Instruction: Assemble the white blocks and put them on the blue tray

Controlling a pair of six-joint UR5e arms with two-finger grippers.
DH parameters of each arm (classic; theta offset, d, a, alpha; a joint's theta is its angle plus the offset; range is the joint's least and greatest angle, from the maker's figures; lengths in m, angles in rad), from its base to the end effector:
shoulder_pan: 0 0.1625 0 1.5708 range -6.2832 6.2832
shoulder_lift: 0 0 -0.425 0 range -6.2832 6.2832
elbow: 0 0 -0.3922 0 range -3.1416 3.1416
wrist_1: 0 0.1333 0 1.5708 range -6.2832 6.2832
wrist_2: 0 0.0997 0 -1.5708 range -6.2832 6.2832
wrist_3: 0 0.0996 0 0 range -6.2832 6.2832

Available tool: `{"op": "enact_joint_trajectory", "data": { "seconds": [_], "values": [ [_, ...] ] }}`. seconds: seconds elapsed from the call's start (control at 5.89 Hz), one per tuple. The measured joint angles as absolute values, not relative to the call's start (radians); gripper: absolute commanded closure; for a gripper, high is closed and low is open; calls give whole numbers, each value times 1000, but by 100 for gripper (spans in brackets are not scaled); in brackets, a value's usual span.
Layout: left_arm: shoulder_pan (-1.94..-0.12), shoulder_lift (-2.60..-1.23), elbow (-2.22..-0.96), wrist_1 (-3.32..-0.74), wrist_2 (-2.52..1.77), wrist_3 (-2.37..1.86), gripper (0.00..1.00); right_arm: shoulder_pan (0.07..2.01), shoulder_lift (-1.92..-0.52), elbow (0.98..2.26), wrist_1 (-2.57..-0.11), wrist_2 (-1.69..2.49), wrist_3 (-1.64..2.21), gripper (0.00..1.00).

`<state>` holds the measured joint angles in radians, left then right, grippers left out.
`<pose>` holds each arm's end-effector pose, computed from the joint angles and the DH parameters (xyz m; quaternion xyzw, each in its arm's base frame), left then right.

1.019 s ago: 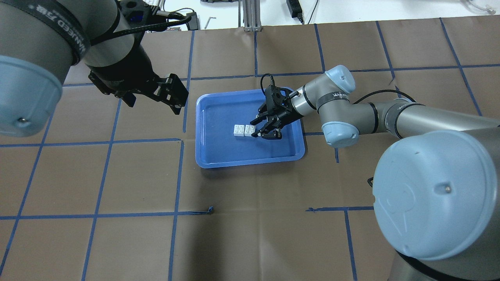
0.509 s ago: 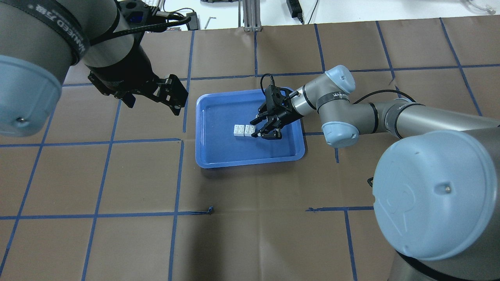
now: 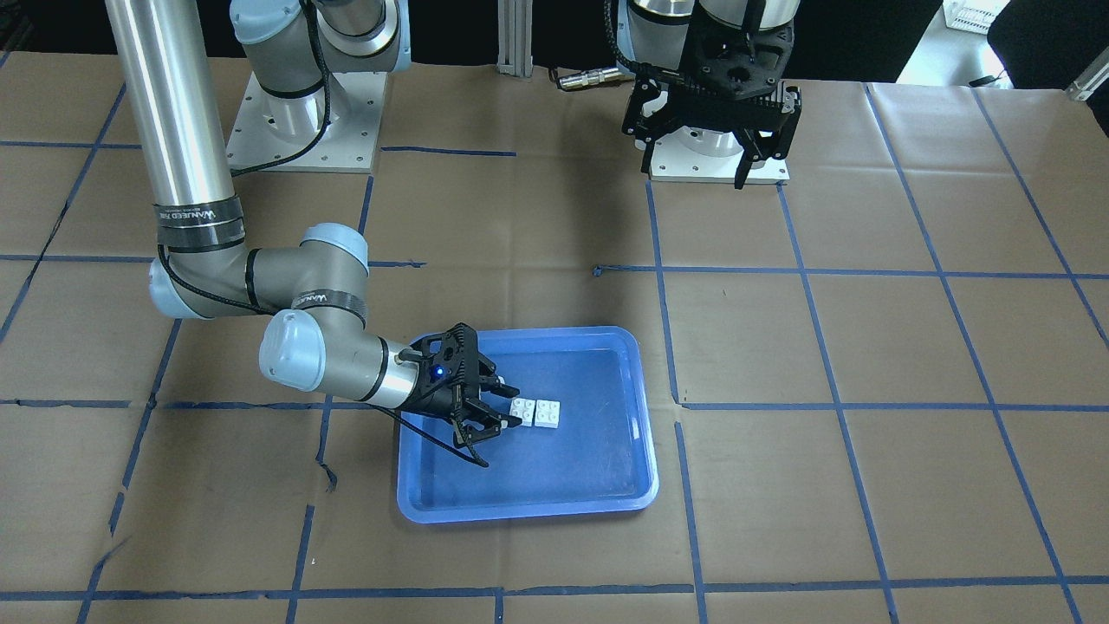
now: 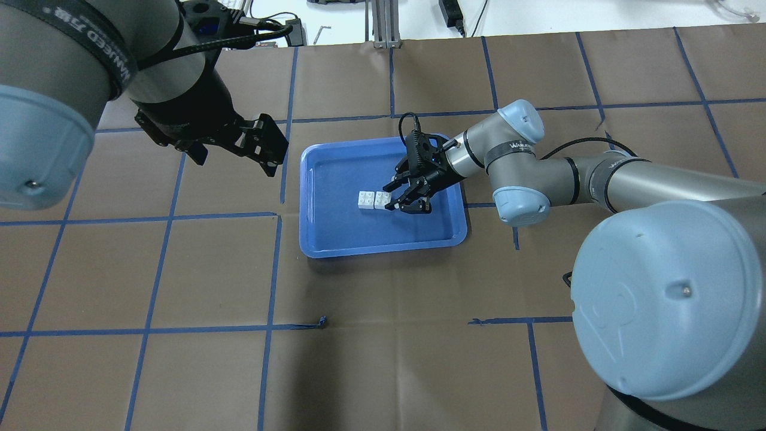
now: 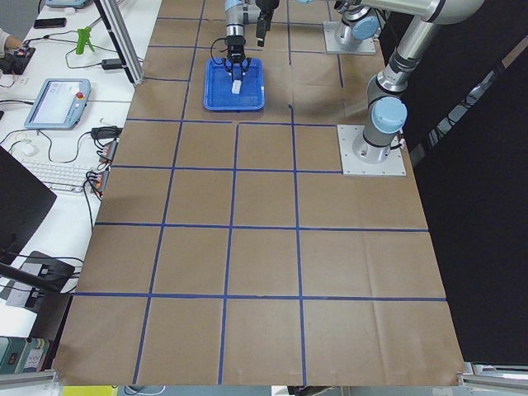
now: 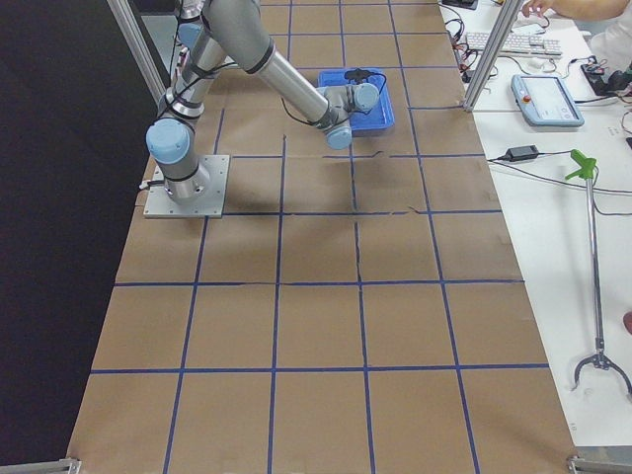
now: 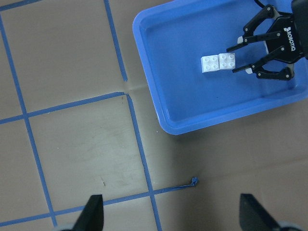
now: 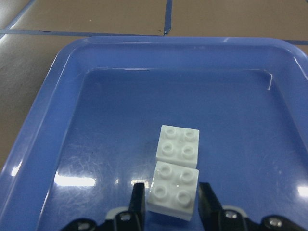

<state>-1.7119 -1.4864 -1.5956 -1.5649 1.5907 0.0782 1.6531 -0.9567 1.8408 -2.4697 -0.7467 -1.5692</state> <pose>-0.1949 -0.4386 0.5165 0.1090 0.9934 -0.0330 0.0089 0.2546 -0.5753 0.1404 -0.6755 0.6191 -0.2760 0.2902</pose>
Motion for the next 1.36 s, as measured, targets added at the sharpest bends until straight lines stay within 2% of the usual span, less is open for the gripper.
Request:
{"op": "enact_joint_trajectory", "data": {
  "seconds": [1.36],
  "values": [
    [-1664,-1500,-1596,-1556,1634,80,1,1655,-943,1839,-2467,-747,-1570,53]
  ]
}}
